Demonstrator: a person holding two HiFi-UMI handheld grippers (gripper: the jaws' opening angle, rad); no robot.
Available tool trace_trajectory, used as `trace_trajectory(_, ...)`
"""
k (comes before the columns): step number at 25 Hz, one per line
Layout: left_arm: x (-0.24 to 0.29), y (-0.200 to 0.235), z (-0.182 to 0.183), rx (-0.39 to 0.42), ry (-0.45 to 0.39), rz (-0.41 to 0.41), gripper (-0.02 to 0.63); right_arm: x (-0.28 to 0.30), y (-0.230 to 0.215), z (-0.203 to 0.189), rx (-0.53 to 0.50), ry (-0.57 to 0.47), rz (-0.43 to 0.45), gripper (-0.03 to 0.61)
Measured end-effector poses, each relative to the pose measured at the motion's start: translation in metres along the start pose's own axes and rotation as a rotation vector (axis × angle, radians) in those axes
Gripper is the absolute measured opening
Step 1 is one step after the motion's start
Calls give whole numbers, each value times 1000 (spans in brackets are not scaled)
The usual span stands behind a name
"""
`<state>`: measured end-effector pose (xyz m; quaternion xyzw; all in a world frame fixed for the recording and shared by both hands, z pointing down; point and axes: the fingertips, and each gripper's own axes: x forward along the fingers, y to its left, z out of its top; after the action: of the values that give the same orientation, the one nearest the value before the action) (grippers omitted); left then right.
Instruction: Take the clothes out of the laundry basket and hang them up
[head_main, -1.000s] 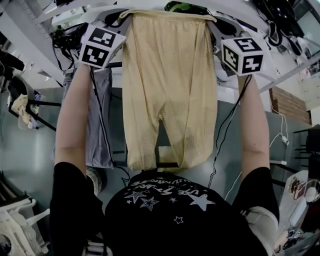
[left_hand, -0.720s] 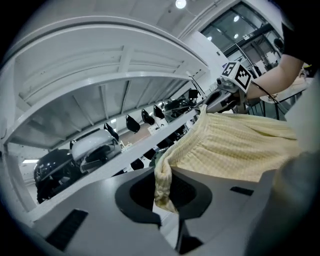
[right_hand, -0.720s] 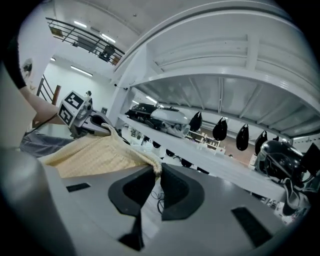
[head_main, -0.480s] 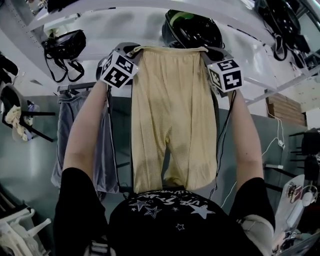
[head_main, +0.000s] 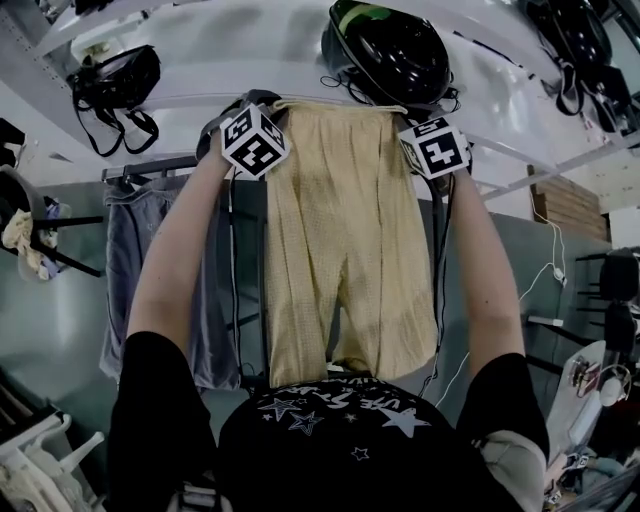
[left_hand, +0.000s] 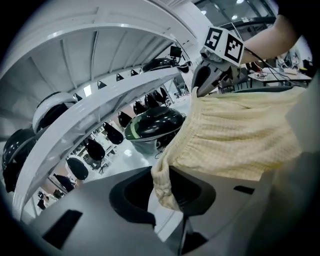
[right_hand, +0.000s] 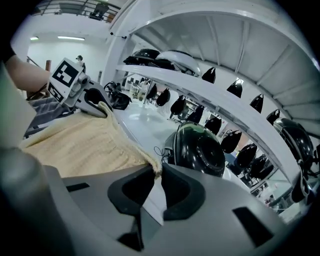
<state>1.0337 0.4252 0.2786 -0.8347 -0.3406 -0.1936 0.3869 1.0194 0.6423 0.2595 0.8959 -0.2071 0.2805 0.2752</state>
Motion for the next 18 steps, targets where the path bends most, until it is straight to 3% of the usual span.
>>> trace_trajectory(8, 1, -7, -15, -48, 88, -5, 262, -4, 12, -13, 10, 39, 33, 149)
trace_trajectory(18, -58, 13, 14, -115, 32, 126, 272, -55, 14, 7, 49, -85, 35, 137)
